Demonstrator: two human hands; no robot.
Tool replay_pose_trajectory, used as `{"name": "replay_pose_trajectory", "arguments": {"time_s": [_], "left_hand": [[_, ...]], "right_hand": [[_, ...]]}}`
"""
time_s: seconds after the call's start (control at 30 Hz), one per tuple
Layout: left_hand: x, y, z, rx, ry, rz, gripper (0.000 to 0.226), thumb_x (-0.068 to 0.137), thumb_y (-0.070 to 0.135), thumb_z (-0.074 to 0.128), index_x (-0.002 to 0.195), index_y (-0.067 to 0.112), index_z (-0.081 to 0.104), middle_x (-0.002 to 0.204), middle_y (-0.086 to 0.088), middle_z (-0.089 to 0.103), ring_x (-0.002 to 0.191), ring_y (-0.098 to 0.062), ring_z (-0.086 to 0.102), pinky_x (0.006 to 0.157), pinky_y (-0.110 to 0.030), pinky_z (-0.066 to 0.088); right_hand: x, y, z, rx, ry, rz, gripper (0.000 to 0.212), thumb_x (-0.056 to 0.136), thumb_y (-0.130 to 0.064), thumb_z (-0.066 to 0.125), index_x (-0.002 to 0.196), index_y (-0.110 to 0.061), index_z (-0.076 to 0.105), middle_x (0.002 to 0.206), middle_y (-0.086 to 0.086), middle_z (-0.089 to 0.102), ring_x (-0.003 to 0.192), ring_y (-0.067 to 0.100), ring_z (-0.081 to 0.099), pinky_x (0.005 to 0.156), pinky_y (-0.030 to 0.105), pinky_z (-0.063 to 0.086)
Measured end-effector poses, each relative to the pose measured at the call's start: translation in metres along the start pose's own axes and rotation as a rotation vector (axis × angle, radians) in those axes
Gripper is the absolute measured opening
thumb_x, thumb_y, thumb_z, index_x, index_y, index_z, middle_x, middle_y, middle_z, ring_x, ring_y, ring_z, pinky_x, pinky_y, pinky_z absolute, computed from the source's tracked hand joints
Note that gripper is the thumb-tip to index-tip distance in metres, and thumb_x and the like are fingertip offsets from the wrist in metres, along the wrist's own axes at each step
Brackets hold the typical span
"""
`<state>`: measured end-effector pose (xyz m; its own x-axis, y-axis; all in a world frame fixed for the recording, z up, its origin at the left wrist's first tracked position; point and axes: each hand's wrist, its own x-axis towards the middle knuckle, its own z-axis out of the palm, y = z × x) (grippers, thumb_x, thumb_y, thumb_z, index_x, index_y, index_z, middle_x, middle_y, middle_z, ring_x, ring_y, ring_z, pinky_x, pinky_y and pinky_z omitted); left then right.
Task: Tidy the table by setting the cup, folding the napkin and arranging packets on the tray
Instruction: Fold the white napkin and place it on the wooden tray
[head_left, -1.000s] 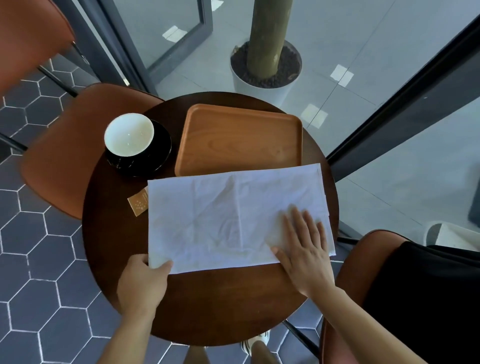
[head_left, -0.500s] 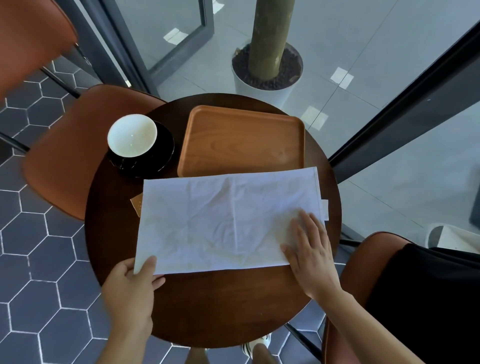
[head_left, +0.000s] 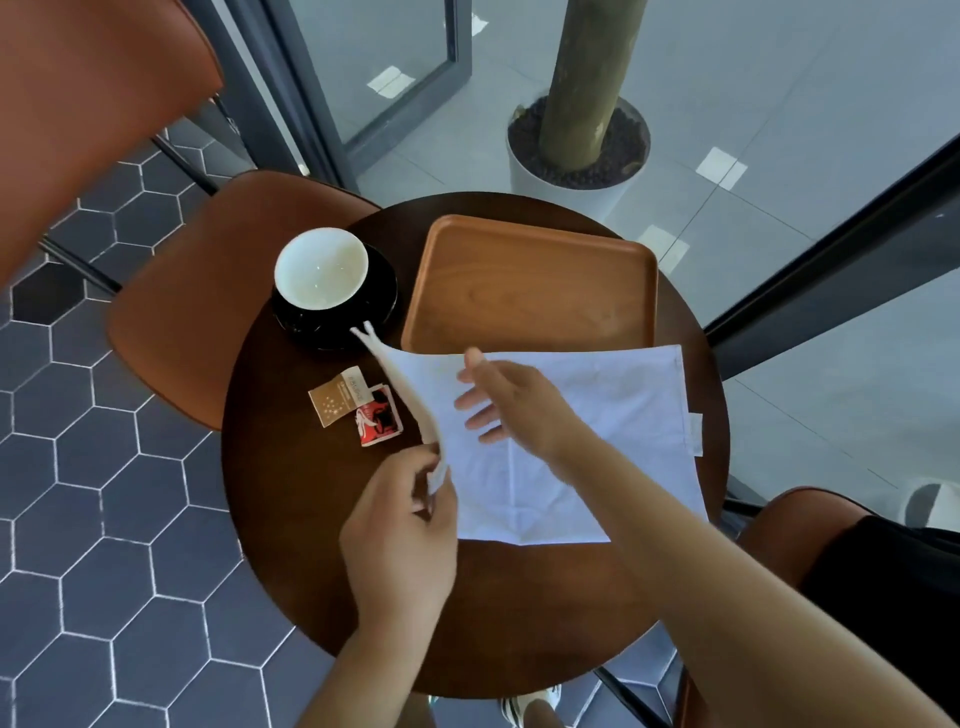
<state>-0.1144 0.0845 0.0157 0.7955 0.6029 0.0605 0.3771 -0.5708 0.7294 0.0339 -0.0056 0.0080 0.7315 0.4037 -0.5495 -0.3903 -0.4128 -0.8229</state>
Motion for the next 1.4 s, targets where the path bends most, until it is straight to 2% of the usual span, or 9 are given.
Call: {"name": "replay_pose_trajectory", "arguments": {"time_s": [0.13, 0.33, 0.43, 0.53, 0.63, 0.83, 1.07, 1.2, 1.4], "left_hand": [[-0.004, 0.004, 0.01, 0.057, 0.016, 0.267, 0.023, 0.077, -0.001, 0.08, 0.096, 0.009, 0.073, 0.091, 0.001, 0.075, 0.074, -0.016, 0.072, 0.056, -0.029, 0.058], [-0.009, 0.004, 0.02, -0.001, 0.049, 0.376, 0.002, 0.087, 0.01, 0.076, 0.088, 0.01, 0.074, 0.089, 0.002, 0.074, 0.078, -0.015, 0.071, 0.058, -0.033, 0.058], [-0.011, 0.006, 0.023, -0.035, 0.07, 0.38, 0.005, 0.09, 0.014, 0.073, 0.089, 0.009, 0.075, 0.088, 0.001, 0.073, 0.078, -0.017, 0.07, 0.061, -0.034, 0.057], [-0.014, 0.012, 0.027, -0.03, 0.085, 0.415, 0.005, 0.09, 0.013, 0.073, 0.089, 0.009, 0.076, 0.087, 0.0, 0.072, 0.076, -0.018, 0.068, 0.06, -0.034, 0.057], [-0.017, 0.019, 0.033, -0.032, 0.079, 0.467, 0.003, 0.088, 0.01, 0.073, 0.089, 0.009, 0.076, 0.084, -0.001, 0.072, 0.074, -0.02, 0.067, 0.059, -0.035, 0.056], [-0.021, 0.04, 0.049, -0.031, 0.058, 0.536, 0.008, 0.091, 0.01, 0.07, 0.089, 0.009, 0.077, 0.081, -0.001, 0.071, 0.071, -0.019, 0.065, 0.061, -0.031, 0.054], [-0.031, 0.069, 0.073, -0.05, -0.001, 0.613, 0.008, 0.09, 0.01, 0.07, 0.086, 0.011, 0.076, 0.078, -0.001, 0.069, 0.068, -0.019, 0.063, 0.058, -0.029, 0.052], [-0.04, 0.084, 0.091, -0.047, -0.062, 0.648, 0.008, 0.09, 0.013, 0.07, 0.085, 0.014, 0.076, 0.077, 0.001, 0.068, 0.068, -0.017, 0.061, 0.055, -0.027, 0.049], [-0.055, 0.093, 0.123, -0.033, -0.151, 0.661, 0.007, 0.084, 0.01, 0.074, 0.085, 0.017, 0.076, 0.075, 0.002, 0.066, 0.064, -0.02, 0.06, 0.051, -0.032, 0.049]], "right_hand": [[0.016, -0.037, -0.003, -0.253, 0.016, -0.052, 0.058, 0.08, -0.074, 0.059, 0.093, -0.02, 0.074, 0.088, 0.003, 0.076, 0.068, 0.02, 0.074, 0.063, 0.039, 0.064], [0.037, -0.042, -0.01, -0.783, 0.101, -0.155, 0.032, 0.087, -0.038, 0.073, 0.108, -0.014, 0.073, 0.1, 0.003, 0.073, 0.078, 0.02, 0.068, 0.071, 0.037, 0.062], [0.039, -0.035, -0.019, -0.708, 0.14, -0.161, 0.023, 0.089, -0.037, 0.071, 0.098, -0.016, 0.073, 0.092, -0.001, 0.071, 0.076, 0.019, 0.066, 0.059, 0.026, 0.051], [0.036, -0.027, -0.029, -0.639, 0.173, -0.16, 0.024, 0.089, -0.036, 0.068, 0.072, -0.021, 0.064, 0.072, -0.006, 0.062, 0.067, 0.017, 0.06, 0.052, 0.023, 0.038], [0.031, -0.022, -0.041, -0.537, 0.208, -0.145, 0.033, 0.088, -0.031, 0.068, 0.06, -0.019, 0.055, 0.062, -0.005, 0.055, 0.06, 0.018, 0.056, 0.053, 0.027, 0.043], [0.019, -0.011, -0.069, -0.291, 0.267, -0.139, 0.012, 0.083, -0.018, 0.067, 0.076, -0.008, 0.068, 0.074, 0.008, 0.067, 0.07, 0.026, 0.063, 0.069, 0.05, 0.06], [0.006, 0.009, -0.111, -0.206, 0.348, -0.138, 0.023, 0.085, -0.026, 0.069, 0.077, -0.004, 0.067, 0.082, 0.015, 0.066, 0.067, 0.019, 0.056, 0.064, 0.038, 0.052], [-0.004, 0.029, -0.14, -0.194, 0.406, -0.103, 0.018, 0.086, -0.029, 0.07, 0.069, -0.025, 0.072, 0.068, -0.01, 0.07, 0.057, 0.004, 0.062, 0.053, 0.022, 0.05], [-0.013, 0.058, -0.17, -0.142, 0.474, -0.059, 0.013, 0.084, -0.028, 0.072, 0.072, -0.033, 0.074, 0.072, -0.009, 0.073, 0.073, 0.02, 0.07, 0.069, 0.043, 0.06]]}}
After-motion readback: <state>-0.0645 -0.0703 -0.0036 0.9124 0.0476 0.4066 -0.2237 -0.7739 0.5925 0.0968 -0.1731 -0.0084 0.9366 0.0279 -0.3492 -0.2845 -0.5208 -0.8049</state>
